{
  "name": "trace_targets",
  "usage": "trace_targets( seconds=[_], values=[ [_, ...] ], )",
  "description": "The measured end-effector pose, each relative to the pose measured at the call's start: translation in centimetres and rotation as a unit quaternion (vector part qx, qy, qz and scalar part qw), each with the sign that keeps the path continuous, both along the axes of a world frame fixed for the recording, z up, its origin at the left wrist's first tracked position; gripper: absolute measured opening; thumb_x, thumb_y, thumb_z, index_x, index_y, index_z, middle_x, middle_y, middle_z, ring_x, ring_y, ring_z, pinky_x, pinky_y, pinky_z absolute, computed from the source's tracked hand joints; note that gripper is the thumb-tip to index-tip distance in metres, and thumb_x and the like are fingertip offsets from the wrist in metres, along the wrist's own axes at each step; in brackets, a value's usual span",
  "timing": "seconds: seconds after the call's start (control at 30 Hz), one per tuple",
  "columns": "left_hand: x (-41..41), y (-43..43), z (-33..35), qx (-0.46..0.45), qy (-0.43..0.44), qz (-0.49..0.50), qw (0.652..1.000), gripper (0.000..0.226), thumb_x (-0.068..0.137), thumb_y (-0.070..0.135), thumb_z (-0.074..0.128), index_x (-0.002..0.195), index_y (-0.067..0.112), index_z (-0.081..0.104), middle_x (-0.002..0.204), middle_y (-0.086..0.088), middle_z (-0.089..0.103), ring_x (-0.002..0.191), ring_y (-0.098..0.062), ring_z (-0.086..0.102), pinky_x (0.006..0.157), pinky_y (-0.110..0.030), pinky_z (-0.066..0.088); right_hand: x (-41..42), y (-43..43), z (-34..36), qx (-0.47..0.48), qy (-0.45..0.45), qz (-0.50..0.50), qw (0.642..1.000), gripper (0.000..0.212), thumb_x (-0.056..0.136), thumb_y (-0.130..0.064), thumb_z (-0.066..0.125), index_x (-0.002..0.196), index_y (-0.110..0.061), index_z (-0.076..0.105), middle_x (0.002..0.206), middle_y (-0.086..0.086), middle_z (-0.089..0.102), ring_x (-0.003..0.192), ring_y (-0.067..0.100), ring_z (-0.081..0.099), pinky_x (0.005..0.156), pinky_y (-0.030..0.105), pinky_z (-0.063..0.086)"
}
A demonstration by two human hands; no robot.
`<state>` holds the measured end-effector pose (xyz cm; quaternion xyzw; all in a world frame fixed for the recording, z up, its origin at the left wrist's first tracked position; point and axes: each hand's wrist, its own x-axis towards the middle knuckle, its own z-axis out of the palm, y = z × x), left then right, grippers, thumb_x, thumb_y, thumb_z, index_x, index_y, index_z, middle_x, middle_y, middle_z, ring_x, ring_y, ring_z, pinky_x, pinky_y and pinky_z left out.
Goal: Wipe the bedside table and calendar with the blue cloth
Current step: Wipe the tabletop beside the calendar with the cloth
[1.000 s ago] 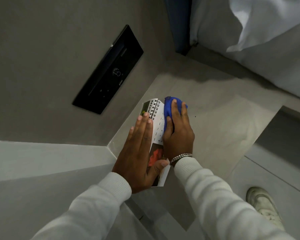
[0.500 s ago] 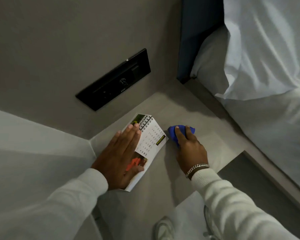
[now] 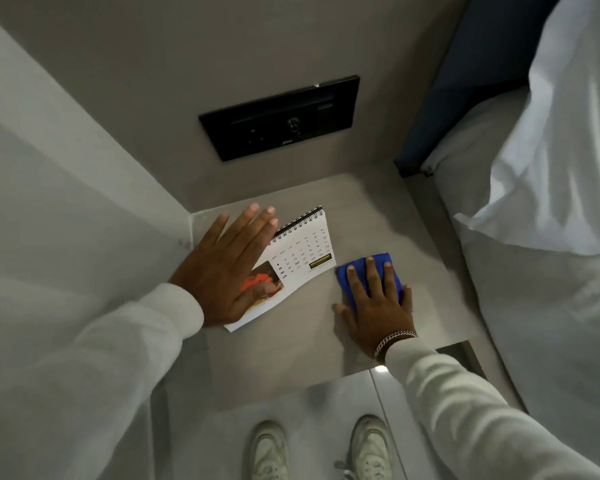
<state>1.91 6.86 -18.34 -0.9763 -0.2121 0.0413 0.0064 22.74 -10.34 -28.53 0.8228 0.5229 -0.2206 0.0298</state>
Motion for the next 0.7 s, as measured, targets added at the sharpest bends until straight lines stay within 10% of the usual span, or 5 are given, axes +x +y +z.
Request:
trace_targets(
  seconds=[0.2,0.33,0.47,0.57,0.7],
  values=[
    [-3.6,-5.8,-0.6,-0.149,-0.243,0.323,0.902,0.075,0.092,0.041,0.039,0.153,0.006,0.014,0.164,-0.01,0.009,0.152,-0.025,0.001,0.123,-0.041,0.003,1.2,3.3,4.3,0.149,0.191,-0.122,0.963,0.062,0.088,-0.021,0.054,0.144,-0.019,0.028,0.15,0.008,0.036,0.139,0.028,0.032,0.113,0.044,0.03],
    [-3.7,-8.0,-1.0,-0.266,-0.391,0.564,0.677,0.056,0.099,0.031,0.049,0.149,0.013,0.031,0.16,-0.008,0.028,0.147,-0.021,0.026,0.119,-0.03,0.02,0.7,6.7,6.2,0.247,0.328,-0.215,0.886,0.056,0.089,0.004,0.045,0.14,-0.017,0.035,0.143,0.007,0.048,0.124,0.02,0.049,0.095,0.02,0.041],
    [-2.9,-7.9,-1.1,-0.344,-0.478,0.629,0.506,0.033,0.1,0.045,0.037,0.09,0.031,0.065,0.116,-0.007,0.066,0.111,-0.023,0.06,0.099,-0.035,0.043,0.4,9.9,6.7,0.269,0.456,-0.326,0.783,0.044,0.09,0.011,0.035,0.129,-0.004,0.047,0.128,0.02,0.059,0.117,0.032,0.057,0.087,0.033,0.046],
    [-2.7,-7.1,-0.7,-0.398,-0.513,0.616,0.446,0.043,0.1,0.049,0.029,0.078,0.037,0.064,0.111,-0.004,0.068,0.113,-0.025,0.06,0.108,-0.045,0.039,-0.1,10.0,6.7,0.286,0.428,-0.301,0.803,0.045,0.087,0.014,0.035,0.12,-0.007,0.058,0.116,0.013,0.067,0.104,0.025,0.064,0.084,0.031,0.052],
    [-2.2,-5.0,-0.5,-0.449,-0.531,0.569,0.439,0.045,0.1,0.052,0.022,0.097,0.033,0.063,0.1,0.015,0.066,0.098,-0.005,0.06,0.087,-0.024,0.043,-0.1,10.2,7.2,0.304,0.422,-0.289,0.804,0.054,0.084,0.018,0.033,0.113,-0.016,0.064,0.102,-0.006,0.066,0.087,-0.001,0.063,0.059,0.008,0.05]
  ],
)
